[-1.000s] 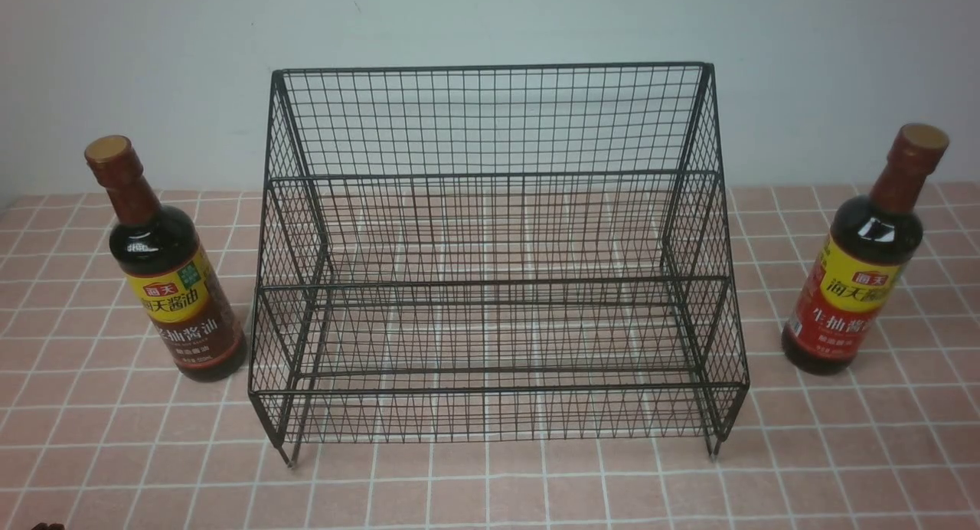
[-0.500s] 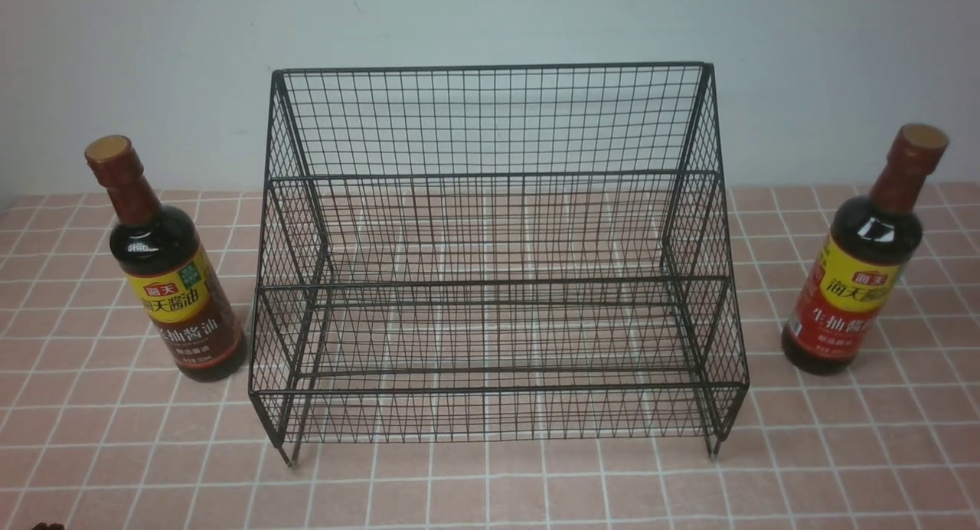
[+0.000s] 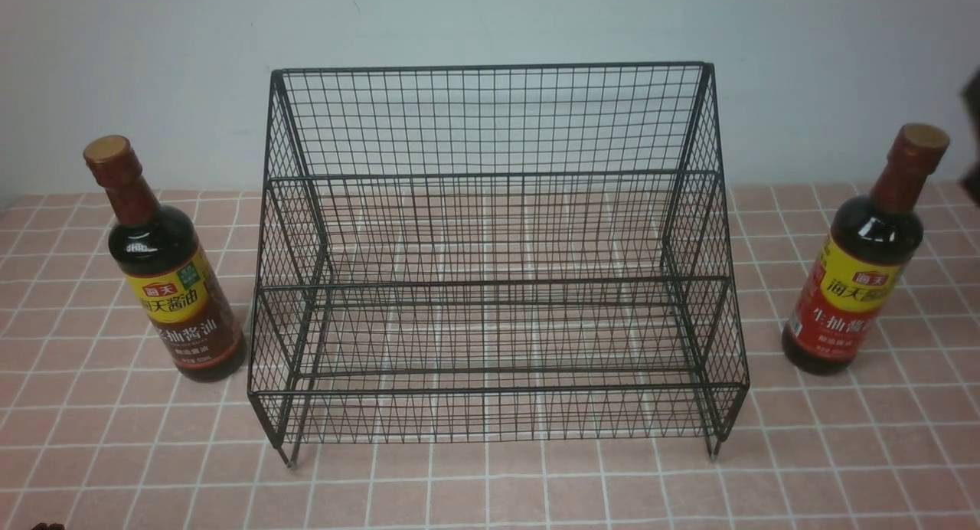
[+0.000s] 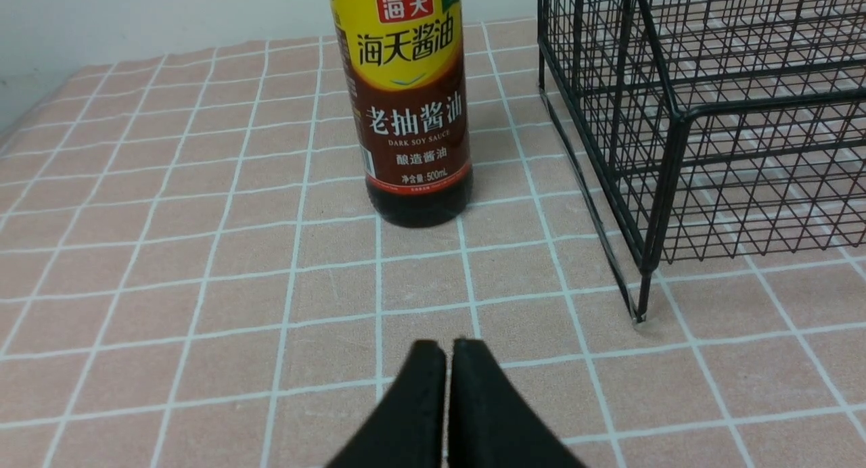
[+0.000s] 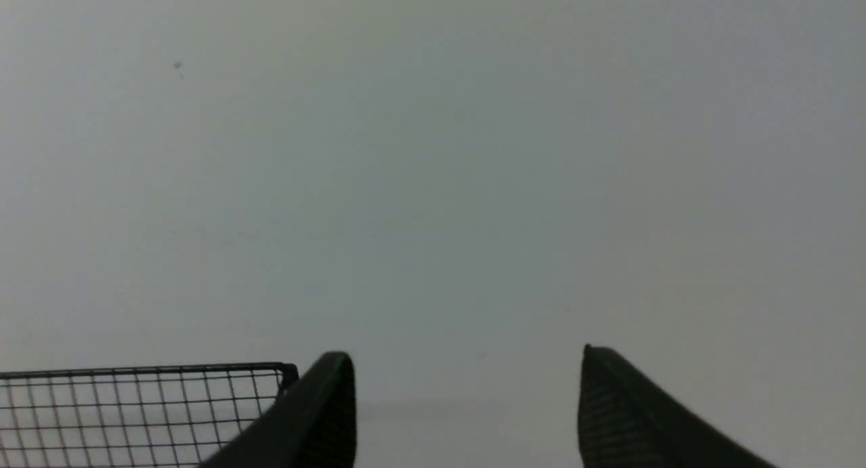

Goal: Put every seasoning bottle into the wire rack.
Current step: Use the right arm to grab the condiment bottle closest to it

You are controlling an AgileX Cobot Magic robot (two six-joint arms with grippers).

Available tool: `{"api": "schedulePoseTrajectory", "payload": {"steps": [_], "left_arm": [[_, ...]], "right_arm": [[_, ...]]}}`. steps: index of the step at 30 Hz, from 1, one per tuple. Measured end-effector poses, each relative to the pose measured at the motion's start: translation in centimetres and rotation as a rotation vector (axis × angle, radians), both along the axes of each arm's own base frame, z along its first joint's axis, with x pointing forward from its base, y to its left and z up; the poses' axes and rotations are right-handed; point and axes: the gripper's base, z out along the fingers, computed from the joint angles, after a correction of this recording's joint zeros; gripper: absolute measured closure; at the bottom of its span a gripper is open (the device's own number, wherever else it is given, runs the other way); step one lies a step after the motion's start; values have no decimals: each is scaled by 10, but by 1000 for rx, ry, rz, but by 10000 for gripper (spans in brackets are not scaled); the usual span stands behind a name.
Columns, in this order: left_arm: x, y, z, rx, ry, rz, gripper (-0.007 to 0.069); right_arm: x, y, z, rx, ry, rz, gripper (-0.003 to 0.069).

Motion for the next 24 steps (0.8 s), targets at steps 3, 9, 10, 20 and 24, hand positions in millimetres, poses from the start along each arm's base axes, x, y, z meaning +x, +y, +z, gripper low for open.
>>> {"api": "schedulePoseTrajectory", "payload": {"steps": [3,9,10,20,24], "left_arm": [[0,0,0,0,0,0,631],[0,0,0,0,0,0,631],[0,0,0,0,0,0,631],[0,0,0,0,0,0,631],[0,0,0,0,0,0,631]], "right_arm": [[23,0,-13,-32,52,-6,145],[44,-2,-39,-38,114,-23,125],[46,-2,-43,-38,125,-24,125],[58,0,-65,-50,201,-2,385],[49,1,-47,-82,198,17,385]]}}
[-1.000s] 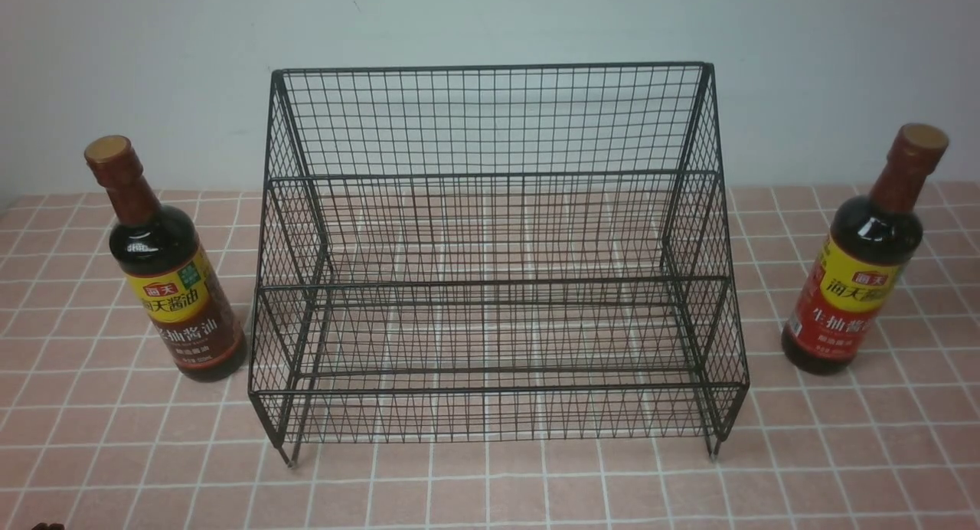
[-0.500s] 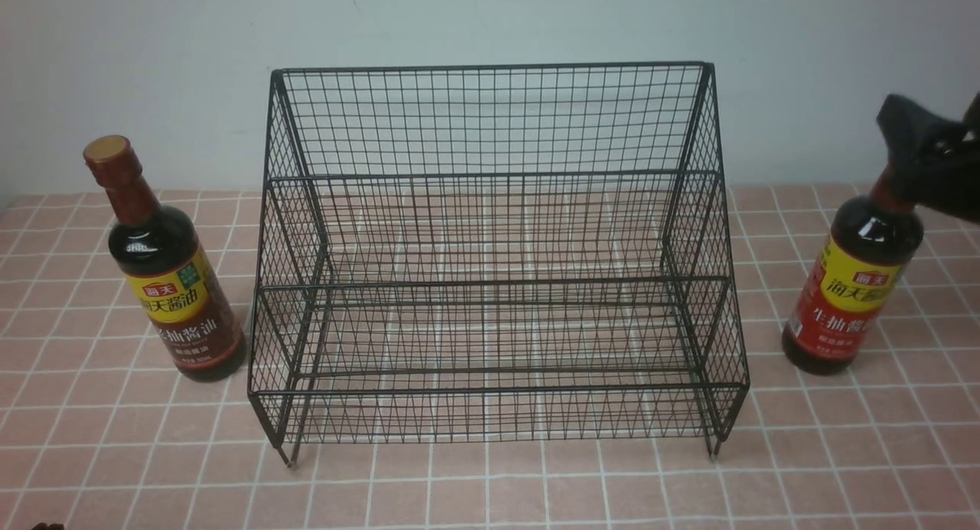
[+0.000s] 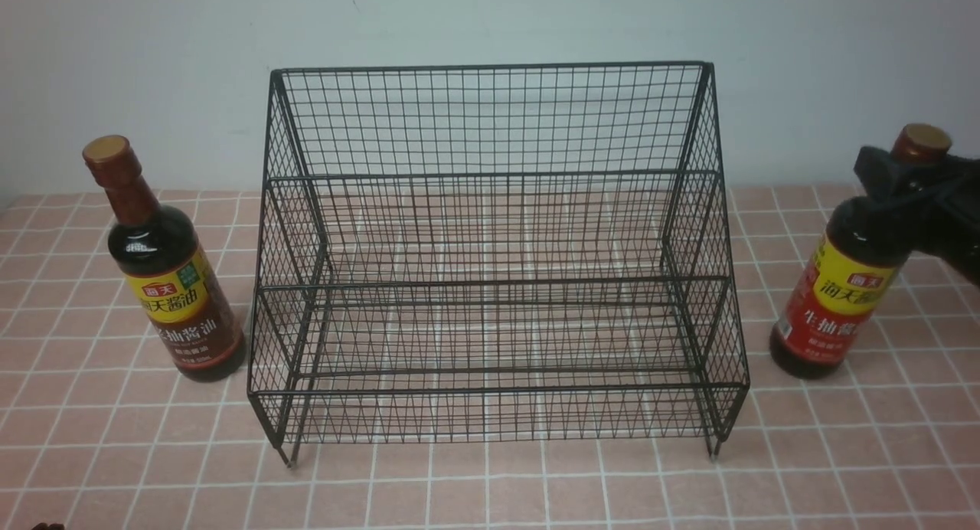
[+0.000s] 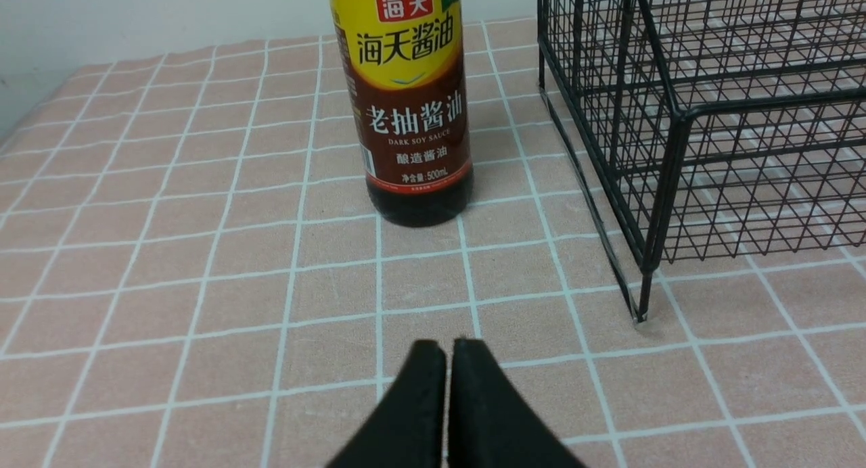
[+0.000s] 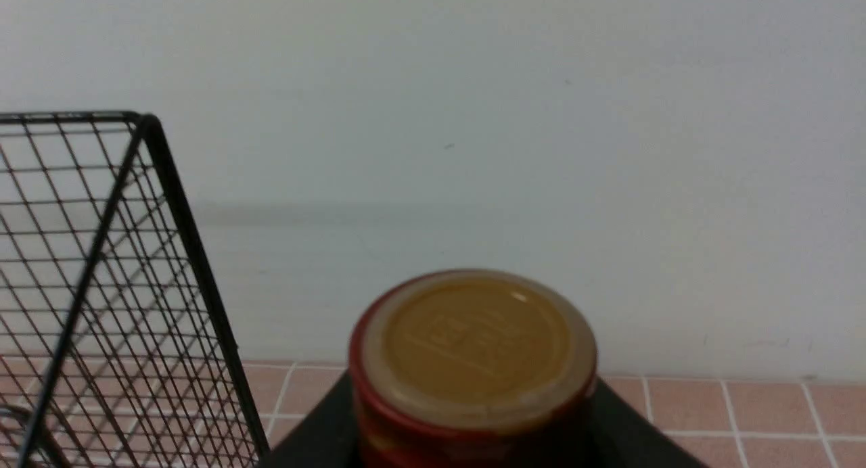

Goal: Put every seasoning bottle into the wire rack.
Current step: Use the right arm to grab the condiment bottle closest to it, then use the right arm to put the condiment bottle back on the shelf

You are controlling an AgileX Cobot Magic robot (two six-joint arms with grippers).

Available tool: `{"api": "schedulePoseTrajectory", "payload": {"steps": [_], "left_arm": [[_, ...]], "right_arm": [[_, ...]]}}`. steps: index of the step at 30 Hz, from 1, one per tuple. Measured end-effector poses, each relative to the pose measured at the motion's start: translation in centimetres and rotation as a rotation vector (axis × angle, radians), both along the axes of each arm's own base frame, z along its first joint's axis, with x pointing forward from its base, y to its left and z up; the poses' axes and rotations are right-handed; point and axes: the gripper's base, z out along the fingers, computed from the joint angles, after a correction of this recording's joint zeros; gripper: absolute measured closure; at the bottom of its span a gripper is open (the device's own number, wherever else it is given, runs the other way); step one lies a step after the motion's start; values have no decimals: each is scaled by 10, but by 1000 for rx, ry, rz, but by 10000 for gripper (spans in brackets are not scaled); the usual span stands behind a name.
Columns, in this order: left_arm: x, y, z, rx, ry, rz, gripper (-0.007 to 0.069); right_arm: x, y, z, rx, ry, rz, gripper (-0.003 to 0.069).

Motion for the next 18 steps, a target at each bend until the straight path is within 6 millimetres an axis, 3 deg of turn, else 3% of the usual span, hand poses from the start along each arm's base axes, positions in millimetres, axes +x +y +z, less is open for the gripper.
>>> {"api": "schedulePoseTrajectory", "payload": {"steps": [3,4,5,8,11,13,18], "left_arm": [[0,0,0,0,0,0,631],[0,0,0,0,0,0,631],[0,0,0,0,0,0,631],[0,0,0,0,0,0,631],[0,0,0,0,0,0,631],[0,0,0,0,0,0,631],[0,0,0,0,0,0,631]], "right_arm": [[-11,1,31,-24,-83,9,385],[-17,2,49,-27,-144,12,385],[-18,2,53,-29,-156,13,385],[-43,12,116,-26,-378,60,385],[-63,30,160,-7,-542,168,385],[-71,45,179,12,-606,256,385],[-70,73,188,39,-612,396,385]]}}
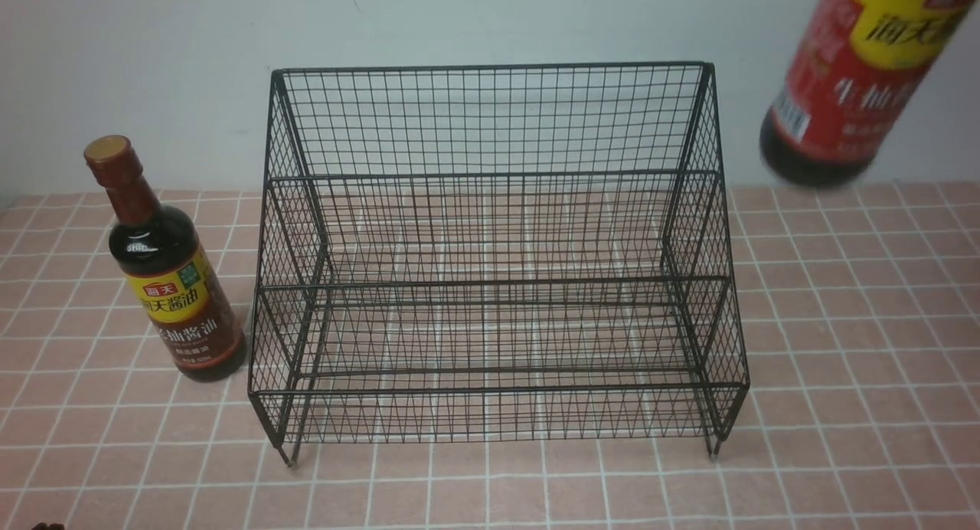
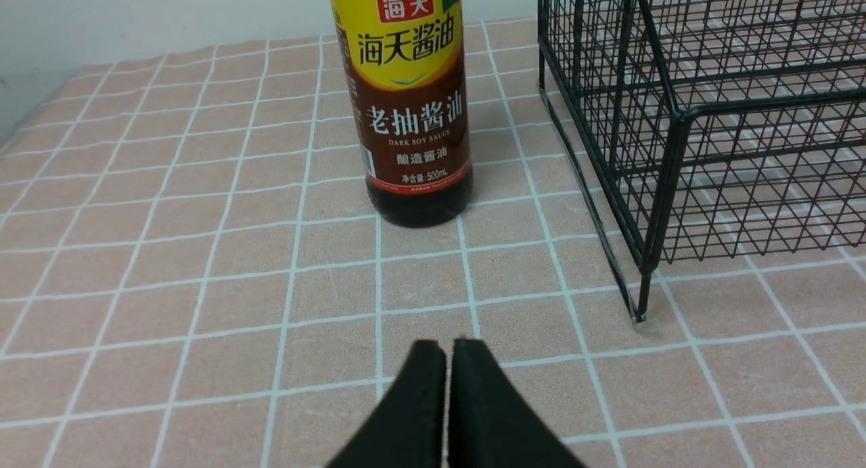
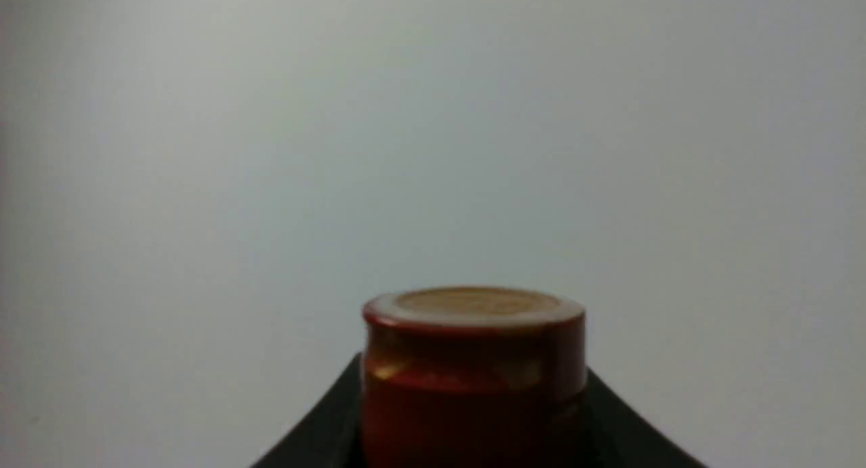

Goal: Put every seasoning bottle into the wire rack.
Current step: Use the right arm to put the condiment bottle back on the shelf

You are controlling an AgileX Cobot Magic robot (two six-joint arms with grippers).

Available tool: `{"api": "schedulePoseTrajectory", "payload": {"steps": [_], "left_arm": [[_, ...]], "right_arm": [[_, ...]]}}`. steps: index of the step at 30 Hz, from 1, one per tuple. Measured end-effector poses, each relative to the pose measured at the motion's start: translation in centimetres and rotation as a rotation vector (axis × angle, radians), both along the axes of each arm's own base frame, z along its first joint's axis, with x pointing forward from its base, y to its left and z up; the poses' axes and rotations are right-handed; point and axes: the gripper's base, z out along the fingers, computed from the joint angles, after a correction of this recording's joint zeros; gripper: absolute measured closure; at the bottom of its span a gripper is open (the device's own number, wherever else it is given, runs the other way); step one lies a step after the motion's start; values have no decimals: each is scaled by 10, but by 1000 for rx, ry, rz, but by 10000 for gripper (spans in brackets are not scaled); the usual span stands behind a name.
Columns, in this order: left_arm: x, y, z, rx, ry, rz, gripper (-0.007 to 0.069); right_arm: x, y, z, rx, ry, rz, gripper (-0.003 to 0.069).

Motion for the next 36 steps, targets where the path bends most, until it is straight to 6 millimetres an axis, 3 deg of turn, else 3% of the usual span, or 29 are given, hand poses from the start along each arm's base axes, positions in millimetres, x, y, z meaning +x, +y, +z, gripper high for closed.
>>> {"api": "schedulePoseTrajectory", "payload": {"steps": [3,9,17,24,36], "left_arm": [[0,0,0,0,0,0,631],[0,0,0,0,0,0,631],[0,0,0,0,1,0,631],[0,0,0,0,1,0,631],[0,0,0,0,1,0,631]], "right_arm": [[21,27,-11,-26,72,78,385],[57,57,-41,-74,181,124,385],[89,73,-83,-124,309,125,385],[99,76,-101,-153,380,107,385],[89,69,-153,-214,557,82,385]]}}
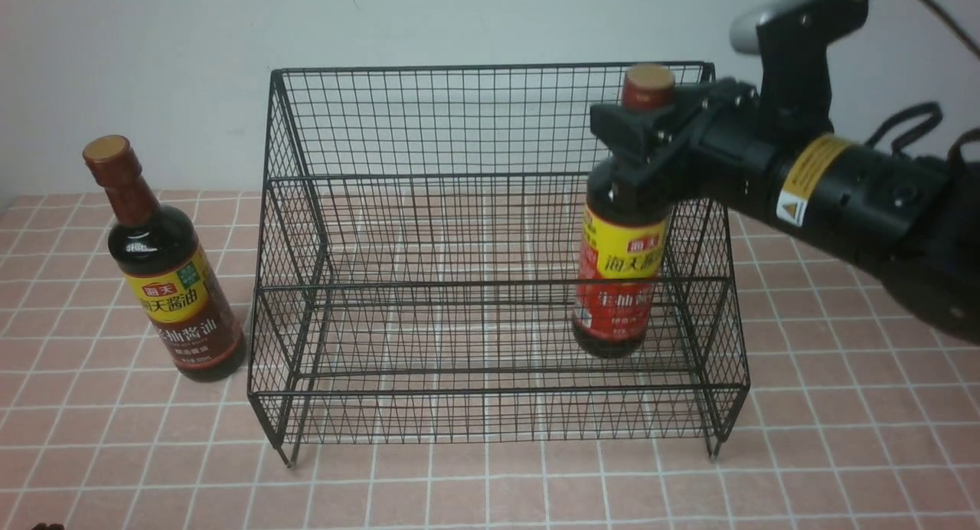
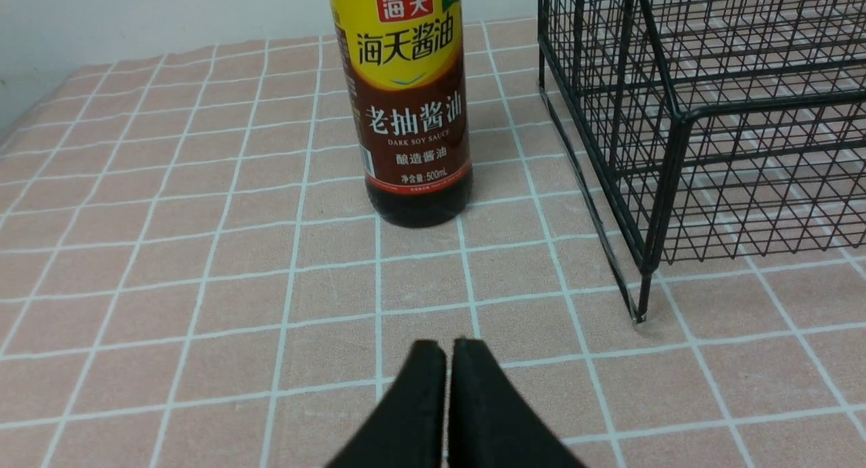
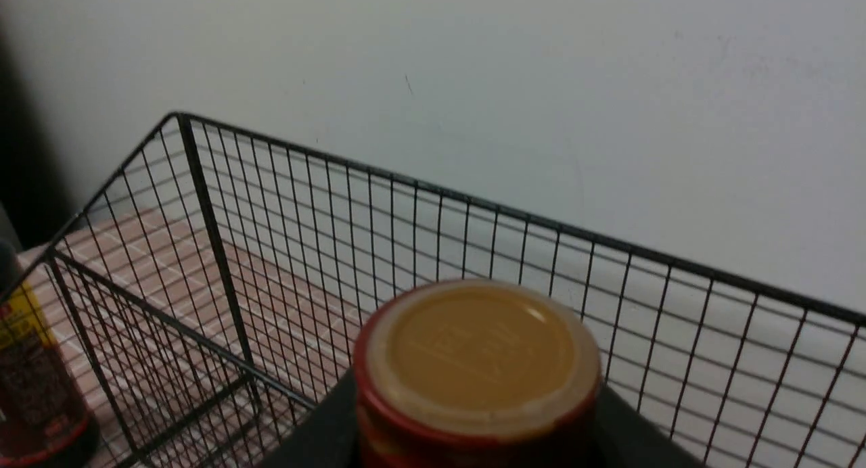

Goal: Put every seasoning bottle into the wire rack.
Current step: Use the right arm to put the condiment bottle back on the shelf

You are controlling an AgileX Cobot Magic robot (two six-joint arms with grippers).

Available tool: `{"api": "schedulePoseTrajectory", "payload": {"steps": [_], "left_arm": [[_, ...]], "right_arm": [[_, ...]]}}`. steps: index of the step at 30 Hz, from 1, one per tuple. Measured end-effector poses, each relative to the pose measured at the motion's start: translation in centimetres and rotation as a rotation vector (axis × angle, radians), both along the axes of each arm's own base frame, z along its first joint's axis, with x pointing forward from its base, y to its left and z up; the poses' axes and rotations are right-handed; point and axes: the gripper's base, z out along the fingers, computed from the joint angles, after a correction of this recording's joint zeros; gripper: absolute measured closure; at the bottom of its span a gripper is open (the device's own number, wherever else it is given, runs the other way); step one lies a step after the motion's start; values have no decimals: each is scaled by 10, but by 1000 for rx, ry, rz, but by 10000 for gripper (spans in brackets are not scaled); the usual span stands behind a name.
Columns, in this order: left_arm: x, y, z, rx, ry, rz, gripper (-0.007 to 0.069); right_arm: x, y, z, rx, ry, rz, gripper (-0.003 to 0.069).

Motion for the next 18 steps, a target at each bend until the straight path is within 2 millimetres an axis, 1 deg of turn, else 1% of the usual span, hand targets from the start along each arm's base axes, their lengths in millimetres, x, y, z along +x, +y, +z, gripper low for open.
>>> {"api": "schedulePoseTrajectory", "payload": {"steps": [2,12,15,17,18], "left_arm": [[0,0,0,0,0,0,631],[0,0,0,0,0,0,631],[0,0,0,0,0,0,631],[0,0,0,0,0,0,631],[0,0,0,0,0,0,631]], "right_arm": [[-1,-1,-3,2,11,-3,385],[-1,-1,-4,5,15,-5,385],[-2,-1,-2,43,28,-12,358],[-5,-3,7,90,41,-23,312],[-7,-5,10,96,47,-32,300]]}}
